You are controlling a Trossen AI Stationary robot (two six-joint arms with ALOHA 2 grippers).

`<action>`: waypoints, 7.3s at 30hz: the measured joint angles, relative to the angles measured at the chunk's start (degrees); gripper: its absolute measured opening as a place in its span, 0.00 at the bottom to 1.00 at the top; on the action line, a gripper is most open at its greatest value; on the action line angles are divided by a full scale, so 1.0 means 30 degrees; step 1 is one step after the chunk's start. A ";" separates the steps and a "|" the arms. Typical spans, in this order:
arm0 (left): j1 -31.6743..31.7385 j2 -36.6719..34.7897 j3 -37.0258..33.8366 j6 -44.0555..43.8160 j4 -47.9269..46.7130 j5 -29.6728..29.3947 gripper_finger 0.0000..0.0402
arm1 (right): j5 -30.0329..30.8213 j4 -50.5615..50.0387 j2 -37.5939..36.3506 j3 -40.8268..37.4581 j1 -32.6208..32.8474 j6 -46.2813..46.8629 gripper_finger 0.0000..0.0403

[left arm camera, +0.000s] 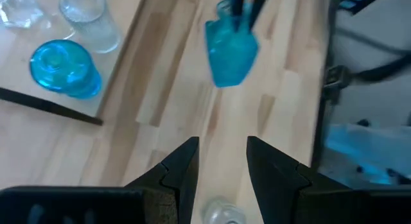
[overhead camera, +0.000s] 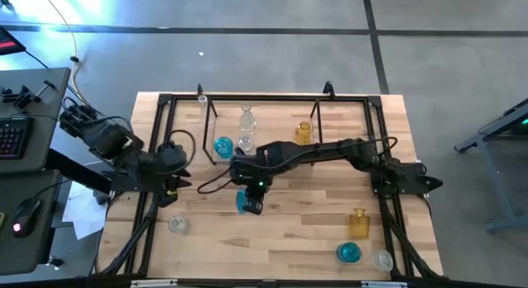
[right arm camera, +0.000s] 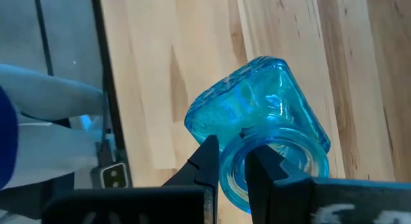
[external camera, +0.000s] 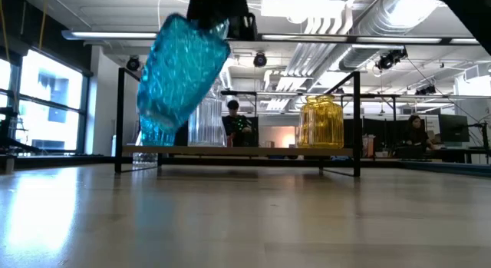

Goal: Sort vases onto shelf
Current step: Put the blue vase on the shelf aligned with the other blue vase

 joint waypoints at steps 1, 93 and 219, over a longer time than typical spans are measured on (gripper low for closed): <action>-0.0249 -0.0207 0.0069 -0.0262 0.0007 -0.0076 0.30 | 0.0000 -0.0053 0.0179 0.0000 0.0004 0.0000 0.05; 0.6511 0.6396 -0.0759 0.8644 0.9701 0.4954 0.36 | 1.2297 -0.2615 -1.1435 0.0075 0.0153 -0.1754 0.34; 1.1931 0.2577 0.6792 0.7279 -0.2995 -0.4056 0.09 | 1.3925 -0.5568 -1.5518 0.0015 0.1647 -0.1106 0.34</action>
